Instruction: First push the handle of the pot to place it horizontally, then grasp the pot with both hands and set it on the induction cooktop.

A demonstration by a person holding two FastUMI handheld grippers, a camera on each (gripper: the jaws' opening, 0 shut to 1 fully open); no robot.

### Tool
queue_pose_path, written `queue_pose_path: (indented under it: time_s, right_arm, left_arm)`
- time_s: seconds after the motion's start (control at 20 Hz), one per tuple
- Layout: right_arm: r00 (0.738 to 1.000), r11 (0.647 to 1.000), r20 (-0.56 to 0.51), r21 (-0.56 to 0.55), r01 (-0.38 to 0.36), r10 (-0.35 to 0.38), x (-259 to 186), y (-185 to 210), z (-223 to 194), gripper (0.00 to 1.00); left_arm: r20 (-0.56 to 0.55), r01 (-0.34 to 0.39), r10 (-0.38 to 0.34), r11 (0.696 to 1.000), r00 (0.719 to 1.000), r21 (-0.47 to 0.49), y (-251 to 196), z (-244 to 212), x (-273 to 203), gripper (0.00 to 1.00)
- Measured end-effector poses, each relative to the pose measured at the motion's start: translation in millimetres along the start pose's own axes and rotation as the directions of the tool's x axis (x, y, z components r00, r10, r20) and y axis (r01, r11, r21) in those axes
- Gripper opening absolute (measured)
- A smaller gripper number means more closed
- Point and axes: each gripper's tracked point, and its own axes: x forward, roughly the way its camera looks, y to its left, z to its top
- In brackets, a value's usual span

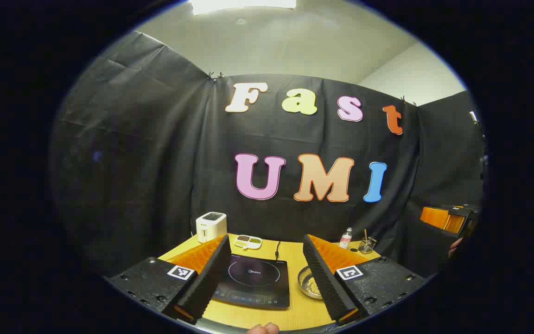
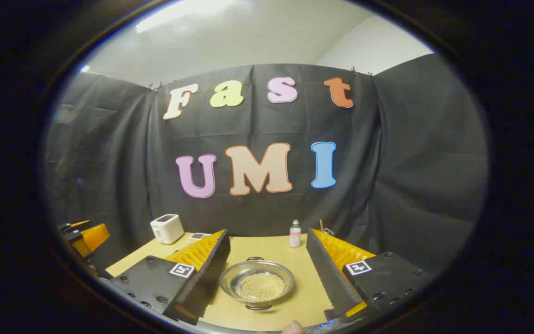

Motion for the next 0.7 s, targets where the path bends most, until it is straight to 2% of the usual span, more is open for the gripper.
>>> queue_pose_path:
  time_s: [0.1,0.15,0.2,0.25,0.35,0.4,0.5,0.55,0.6,0.7]
  right_arm:
    - [1.000,1.000,-0.001,0.004,-0.007,0.007,1,5,0,1.00]
    - [1.000,1.000,-0.002,0.007,-0.010,0.010,2,8,0,1.00]
    - [1.000,1.000,-0.004,0.010,-0.015,0.015,4,11,-1,1.00]
    - [1.000,1.000,-0.006,0.012,-0.019,0.019,5,13,-2,0.96]
    - [1.000,1.000,-0.009,0.013,-0.022,0.022,6,15,-3,0.96]
    - [1.000,1.000,-0.011,0.013,-0.020,0.020,6,15,-3,1.00]
    - [1.000,1.000,-0.013,0.015,-0.016,0.016,9,16,-5,1.00]
    - [1.000,1.000,-0.016,0.015,-0.016,0.017,9,16,-6,1.00]
    - [1.000,1.000,-0.016,0.013,-0.016,0.016,10,16,-7,0.96]
    - [1.000,1.000,-0.021,0.010,-0.011,0.011,13,15,-10,0.96]
  left_arm:
    - [0.001,-0.005,0.005,1.000,1.000,0.003,3,0,0,0.92]
    - [0.005,-0.004,0.004,1.000,1.000,0.007,3,1,0,0.95]
    - [0.006,-0.002,0.002,1.000,1.000,0.011,2,1,1,0.92]
    - [0.005,0.001,-0.001,1.000,1.000,0.015,2,0,1,0.92]
    - [0.004,0.009,-0.009,1.000,1.000,0.018,0,0,1,0.92]
    - [0.004,0.012,-0.012,1.000,1.000,0.019,0,0,1,0.92]
    - [0.002,0.013,-0.013,1.000,1.000,0.023,1,-2,4,0.95]
    - [0.002,0.012,-0.012,1.000,1.000,0.021,2,-2,5,0.92]
    - [0.002,0.012,-0.012,1.000,1.000,0.018,2,-3,7,0.92]
    - [-0.007,0.008,-0.008,1.000,1.000,0.014,4,-7,11,0.95]
